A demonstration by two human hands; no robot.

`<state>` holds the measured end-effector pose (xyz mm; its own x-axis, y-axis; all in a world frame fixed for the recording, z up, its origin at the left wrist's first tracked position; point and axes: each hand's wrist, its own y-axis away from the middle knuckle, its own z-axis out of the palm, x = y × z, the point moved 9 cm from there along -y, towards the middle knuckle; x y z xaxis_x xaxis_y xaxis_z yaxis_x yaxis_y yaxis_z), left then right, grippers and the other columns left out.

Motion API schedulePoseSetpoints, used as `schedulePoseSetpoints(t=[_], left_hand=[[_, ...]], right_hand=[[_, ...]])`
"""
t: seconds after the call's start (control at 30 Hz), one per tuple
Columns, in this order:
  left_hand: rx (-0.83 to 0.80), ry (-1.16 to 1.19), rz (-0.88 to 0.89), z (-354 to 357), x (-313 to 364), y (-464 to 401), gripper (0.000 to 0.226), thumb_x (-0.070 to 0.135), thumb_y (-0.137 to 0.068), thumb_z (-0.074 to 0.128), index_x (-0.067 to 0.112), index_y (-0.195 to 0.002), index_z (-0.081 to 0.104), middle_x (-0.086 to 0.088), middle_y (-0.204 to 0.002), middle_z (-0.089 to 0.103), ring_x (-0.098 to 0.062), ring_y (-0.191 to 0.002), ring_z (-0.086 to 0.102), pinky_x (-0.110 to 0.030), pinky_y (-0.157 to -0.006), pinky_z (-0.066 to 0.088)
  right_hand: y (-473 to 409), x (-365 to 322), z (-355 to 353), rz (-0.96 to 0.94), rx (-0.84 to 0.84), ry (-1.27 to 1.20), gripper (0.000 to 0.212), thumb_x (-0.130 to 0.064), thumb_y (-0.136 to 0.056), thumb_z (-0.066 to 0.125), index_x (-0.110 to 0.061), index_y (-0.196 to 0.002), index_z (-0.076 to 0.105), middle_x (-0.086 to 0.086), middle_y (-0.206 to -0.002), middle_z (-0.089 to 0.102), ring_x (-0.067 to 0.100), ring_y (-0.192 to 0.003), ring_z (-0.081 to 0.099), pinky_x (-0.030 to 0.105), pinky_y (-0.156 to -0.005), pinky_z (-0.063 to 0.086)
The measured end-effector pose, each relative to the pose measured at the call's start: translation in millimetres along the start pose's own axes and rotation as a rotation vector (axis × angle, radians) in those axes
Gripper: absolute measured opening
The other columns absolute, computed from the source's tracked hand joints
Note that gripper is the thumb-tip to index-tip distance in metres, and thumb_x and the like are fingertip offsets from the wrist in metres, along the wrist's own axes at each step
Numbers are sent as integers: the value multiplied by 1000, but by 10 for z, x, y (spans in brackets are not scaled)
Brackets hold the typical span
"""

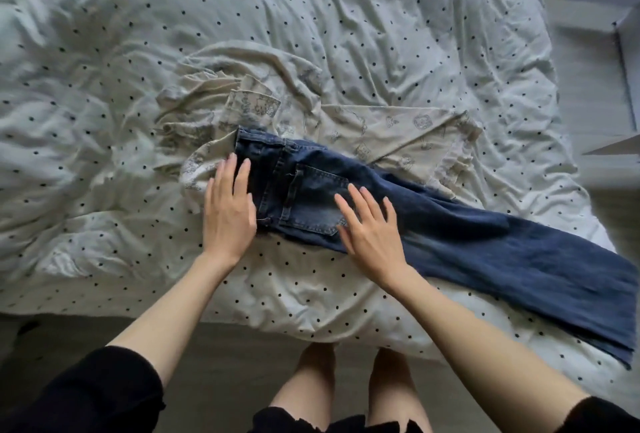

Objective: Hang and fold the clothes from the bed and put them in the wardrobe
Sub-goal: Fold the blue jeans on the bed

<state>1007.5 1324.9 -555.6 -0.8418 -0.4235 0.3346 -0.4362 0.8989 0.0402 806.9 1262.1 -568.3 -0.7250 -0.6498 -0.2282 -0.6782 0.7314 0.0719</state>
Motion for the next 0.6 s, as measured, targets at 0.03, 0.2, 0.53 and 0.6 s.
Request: schedulePoseSetpoints(t=[0.03, 0.2, 0.53, 0.6], left_hand=[[13, 61, -55, -33, -63, -82, 56, 7, -95, 45, 6, -147, 24, -14, -155, 19, -28, -143, 18, -42, -116, 18], [-51, 255, -275, 26, -261, -358, 52, 26, -99, 42, 9, -146, 27, -14, -144, 40, -28, -133, 34, -39, -107, 28], [-62, 44, -263, 126, -193, -510, 43, 40, -92, 52, 10, -123, 50, -8, -120, 57, -27, -113, 44, -37, -90, 21], [-75, 96, -240, 102, -157, -514, 37, 37, -93, 52, 10, -118, 51, -9, -115, 60, -27, -109, 48, -37, -90, 23]], right_hand=[[-139, -68, 9, -23, -18, -18, 52, -32, -93, 54, -17, -141, 43, 13, -149, 36, 29, -138, 35, 55, -108, 28], [-814, -143, 351, -16, -293, 13, 55, -45, -101, 22, -27, -151, 8, 0, -160, -1, 21, -147, -2, 56, -113, 0], [-736, -284, 661, 21, -212, 29, 71, -44, -95, 41, -16, -151, 9, 6, -159, 5, 25, -147, 4, 59, -112, 0], [-589, -414, 648, -35, -168, 42, 71, -43, -89, 52, -19, -150, 23, 9, -156, 20, 28, -144, 19, 62, -111, 7]])
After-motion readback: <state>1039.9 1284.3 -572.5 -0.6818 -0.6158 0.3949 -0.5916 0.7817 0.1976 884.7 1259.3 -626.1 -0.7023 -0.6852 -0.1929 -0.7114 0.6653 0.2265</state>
